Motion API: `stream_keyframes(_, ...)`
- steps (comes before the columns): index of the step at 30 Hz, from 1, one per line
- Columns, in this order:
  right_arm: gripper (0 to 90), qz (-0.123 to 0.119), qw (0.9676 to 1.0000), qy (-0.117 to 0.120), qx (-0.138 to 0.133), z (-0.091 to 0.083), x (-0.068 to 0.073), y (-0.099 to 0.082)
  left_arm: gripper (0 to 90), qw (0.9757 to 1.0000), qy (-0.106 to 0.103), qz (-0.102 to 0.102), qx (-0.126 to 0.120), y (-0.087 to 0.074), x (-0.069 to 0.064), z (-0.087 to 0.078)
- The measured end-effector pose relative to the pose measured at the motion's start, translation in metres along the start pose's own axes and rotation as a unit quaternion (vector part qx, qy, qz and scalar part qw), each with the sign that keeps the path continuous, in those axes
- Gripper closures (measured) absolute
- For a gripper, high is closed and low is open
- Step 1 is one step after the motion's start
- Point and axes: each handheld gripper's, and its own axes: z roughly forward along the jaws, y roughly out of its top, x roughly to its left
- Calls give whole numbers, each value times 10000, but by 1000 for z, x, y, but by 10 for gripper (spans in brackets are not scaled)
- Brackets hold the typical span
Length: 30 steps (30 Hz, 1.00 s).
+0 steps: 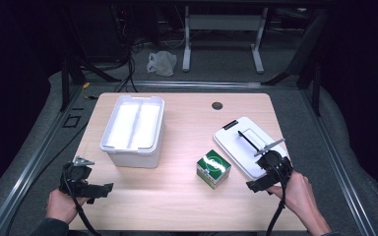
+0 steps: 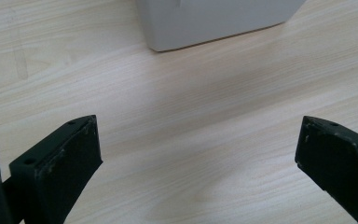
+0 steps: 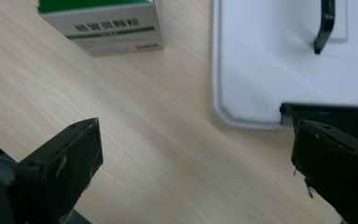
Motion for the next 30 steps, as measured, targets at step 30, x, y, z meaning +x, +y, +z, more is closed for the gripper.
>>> stream_keyframes(30,0,-505,9971,284,495,64,61,112,0,9999,-17,30,148,-3,1,3)
